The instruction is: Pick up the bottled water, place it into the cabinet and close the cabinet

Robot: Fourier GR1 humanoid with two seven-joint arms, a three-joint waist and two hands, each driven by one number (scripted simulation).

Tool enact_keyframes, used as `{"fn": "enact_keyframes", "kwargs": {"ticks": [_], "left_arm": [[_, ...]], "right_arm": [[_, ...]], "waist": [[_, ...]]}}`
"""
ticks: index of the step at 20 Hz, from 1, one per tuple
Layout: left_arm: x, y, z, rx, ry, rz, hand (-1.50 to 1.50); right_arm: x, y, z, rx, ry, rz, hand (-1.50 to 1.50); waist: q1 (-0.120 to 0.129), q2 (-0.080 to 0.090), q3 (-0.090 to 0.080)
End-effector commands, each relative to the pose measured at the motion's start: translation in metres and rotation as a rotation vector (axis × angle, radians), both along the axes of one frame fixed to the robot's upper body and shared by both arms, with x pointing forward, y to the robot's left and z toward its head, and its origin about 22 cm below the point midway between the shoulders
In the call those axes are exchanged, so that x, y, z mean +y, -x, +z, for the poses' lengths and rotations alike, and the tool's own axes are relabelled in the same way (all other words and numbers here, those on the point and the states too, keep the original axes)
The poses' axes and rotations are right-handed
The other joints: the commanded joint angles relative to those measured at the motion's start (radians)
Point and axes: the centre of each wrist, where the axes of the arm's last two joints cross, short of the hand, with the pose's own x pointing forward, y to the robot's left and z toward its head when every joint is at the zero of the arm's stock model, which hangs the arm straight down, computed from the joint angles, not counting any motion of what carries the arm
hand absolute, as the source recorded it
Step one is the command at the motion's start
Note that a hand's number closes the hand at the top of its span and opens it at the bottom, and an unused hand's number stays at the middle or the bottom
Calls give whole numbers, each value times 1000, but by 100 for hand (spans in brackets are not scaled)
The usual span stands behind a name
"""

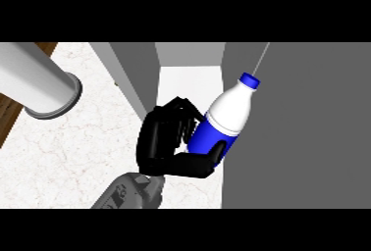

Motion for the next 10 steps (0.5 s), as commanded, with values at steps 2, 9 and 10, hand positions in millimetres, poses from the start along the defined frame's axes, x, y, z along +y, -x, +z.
{"fn": "enact_keyframes", "kwargs": {"ticks": [2,9,10], "left_arm": [[-30,-16,33,-20,-16,61,150],[-35,-44,34,-6,-96,147,150],[-36,-56,24,-6,-107,174,150]], "right_arm": [[0,-3,23,-55,-28,10,-150],[4,-6,26,-54,-20,-8,-150],[7,-3,32,-65,-18,19,-150]], "waist": [[-10,3,0],[-2,3,-1],[-24,8,-1]]}}
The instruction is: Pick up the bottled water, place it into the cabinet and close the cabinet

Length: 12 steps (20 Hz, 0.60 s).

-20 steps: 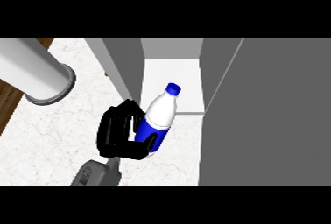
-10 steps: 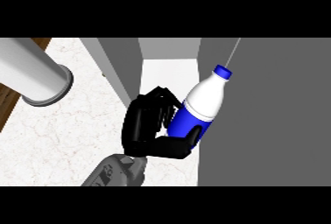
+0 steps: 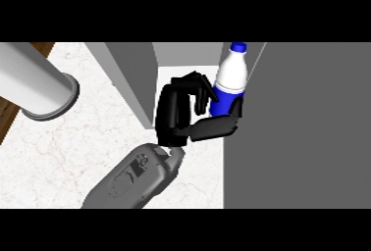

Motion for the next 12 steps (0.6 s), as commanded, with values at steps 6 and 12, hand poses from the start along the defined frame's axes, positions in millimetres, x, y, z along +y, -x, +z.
{"fn": "enact_keyframes", "kwargs": {"ticks": [6,12], "left_arm": [[-6,-43,-3,27,-108,56,150],[-1,-54,-26,35,-171,105,150]], "right_arm": [[-6,11,27,-48,-7,9,-150],[-8,12,22,-49,-41,24,-150]], "waist": [[-8,0,0],[-10,1,0]]}}
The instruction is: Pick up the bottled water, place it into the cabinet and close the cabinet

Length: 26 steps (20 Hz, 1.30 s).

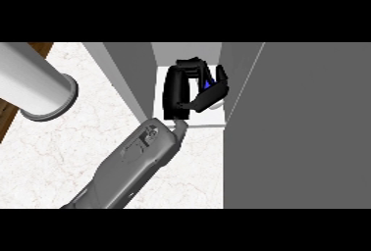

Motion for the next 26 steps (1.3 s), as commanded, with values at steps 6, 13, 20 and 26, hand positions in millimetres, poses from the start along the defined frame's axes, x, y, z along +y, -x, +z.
{"fn": "enact_keyframes", "kwargs": {"ticks": [6,13,20,26], "left_arm": [[24,-33,-34,72,-38,91,150],[35,-52,-44,58,-28,132,150],[33,-71,-38,19,-246,155,150],[36,-80,-36,38,-308,179,-150]], "right_arm": [[-3,3,27,-56,-76,43,-150],[0,0,19,-64,-84,51,-150],[7,-3,14,-66,-90,52,-150],[2,-8,8,-74,-78,71,-150]], "waist": [[-11,7,-1],[-24,9,-1],[-20,9,0],[-38,13,0]]}}
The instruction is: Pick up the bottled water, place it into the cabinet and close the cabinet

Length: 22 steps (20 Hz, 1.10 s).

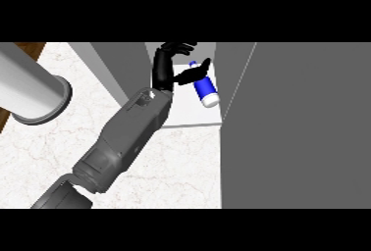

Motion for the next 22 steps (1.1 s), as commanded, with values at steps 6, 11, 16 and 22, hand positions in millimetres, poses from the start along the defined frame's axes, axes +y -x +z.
{"fn": "enact_keyframes", "kwargs": {"ticks": [6,11,16,22], "left_arm": [[8,-10,-1,21,-43,25,-150],[0,-21,34,-35,30,-43,-150],[0,-12,21,-94,197,-172,-150],[-15,-8,43,-64,236,-268,-150]], "right_arm": [[6,-2,24,-53,-7,26,-150],[8,-4,20,-65,-16,4,-150],[7,-9,20,-60,-14,6,-150],[8,-11,31,-47,10,12,-150]], "waist": [[0,1,0],[5,-1,0],[21,-6,-1],[39,-16,0]]}}
